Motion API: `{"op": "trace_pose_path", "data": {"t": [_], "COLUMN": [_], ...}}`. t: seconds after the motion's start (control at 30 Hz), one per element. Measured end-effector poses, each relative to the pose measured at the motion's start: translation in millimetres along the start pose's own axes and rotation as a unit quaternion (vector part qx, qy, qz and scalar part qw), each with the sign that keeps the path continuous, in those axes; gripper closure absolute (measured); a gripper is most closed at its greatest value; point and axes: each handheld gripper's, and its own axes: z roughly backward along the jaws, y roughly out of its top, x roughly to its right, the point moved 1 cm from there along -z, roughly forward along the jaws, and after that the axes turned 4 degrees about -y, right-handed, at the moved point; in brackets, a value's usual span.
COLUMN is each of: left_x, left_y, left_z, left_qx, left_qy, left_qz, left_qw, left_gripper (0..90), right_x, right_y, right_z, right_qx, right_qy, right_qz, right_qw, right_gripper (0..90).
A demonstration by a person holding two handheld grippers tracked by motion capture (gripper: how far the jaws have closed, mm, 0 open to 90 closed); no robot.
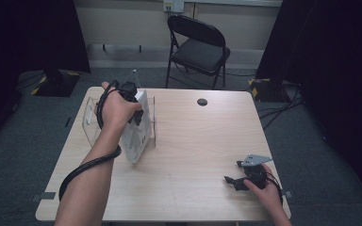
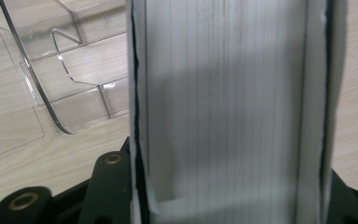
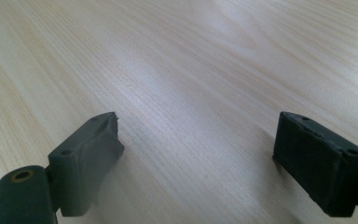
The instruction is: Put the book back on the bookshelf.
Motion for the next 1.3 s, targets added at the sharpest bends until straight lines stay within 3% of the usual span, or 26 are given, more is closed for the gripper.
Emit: {"op": "trace_pose_path", "data": {"t": [0.93, 1.3], "left_x": [3.6, 1.2], "left_y": [13.1, 17.7], "left_z": [-6.3, -12.8], "left_qx": [0.001, 0.009], "left_qy": [0.011, 0.008], "left_qz": [0.013, 0.032], "left_qw": [0.9999, 0.9994], "left_gripper": [52.9, 53.0], "right_x": [0.2, 0.3], "right_y": [0.0, 0.0], "right_z": [-0.1, -0.1], "right_qx": [0.001, 0.0], "right_qy": [0.0, 0.0], "right_qz": [0.0, 0.0], "right_qw": [1.0, 1.0], "right_gripper": [13.2, 13.2]}}
